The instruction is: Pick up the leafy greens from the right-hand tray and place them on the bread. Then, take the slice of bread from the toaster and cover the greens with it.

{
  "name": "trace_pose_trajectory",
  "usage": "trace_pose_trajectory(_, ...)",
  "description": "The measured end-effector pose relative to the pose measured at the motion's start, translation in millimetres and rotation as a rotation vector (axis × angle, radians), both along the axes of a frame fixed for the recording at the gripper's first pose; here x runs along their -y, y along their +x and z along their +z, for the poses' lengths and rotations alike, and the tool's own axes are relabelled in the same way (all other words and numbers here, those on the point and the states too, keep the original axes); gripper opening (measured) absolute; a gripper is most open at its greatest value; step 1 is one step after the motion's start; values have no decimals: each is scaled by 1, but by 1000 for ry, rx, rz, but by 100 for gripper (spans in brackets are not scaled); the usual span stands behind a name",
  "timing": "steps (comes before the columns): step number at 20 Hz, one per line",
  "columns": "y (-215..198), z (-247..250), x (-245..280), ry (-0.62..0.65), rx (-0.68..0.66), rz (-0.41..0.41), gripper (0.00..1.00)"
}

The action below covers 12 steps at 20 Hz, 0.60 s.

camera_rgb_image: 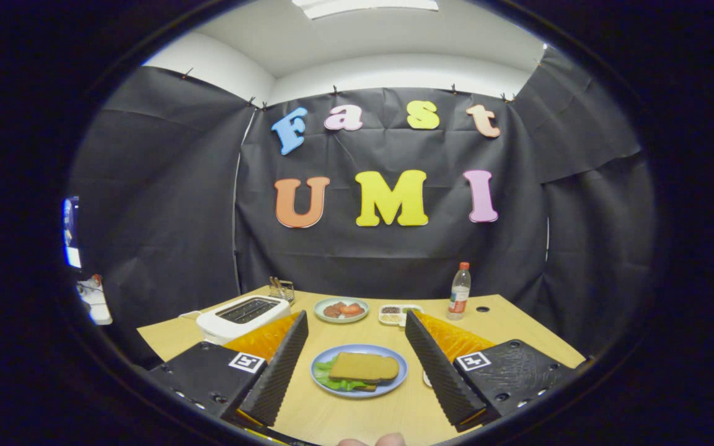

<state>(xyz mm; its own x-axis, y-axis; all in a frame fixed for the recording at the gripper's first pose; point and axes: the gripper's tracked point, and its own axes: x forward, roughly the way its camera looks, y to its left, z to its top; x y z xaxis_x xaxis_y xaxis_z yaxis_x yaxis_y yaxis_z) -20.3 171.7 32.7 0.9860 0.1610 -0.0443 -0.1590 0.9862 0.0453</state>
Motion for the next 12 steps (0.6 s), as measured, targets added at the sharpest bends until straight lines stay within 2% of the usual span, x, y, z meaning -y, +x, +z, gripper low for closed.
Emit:
trace_pose_trajectory(5, -9, 7, 4, -2, 28, -17, 96)
trace_pose_trajectory(12, -9, 0, -13, -3, 3, 3, 96)
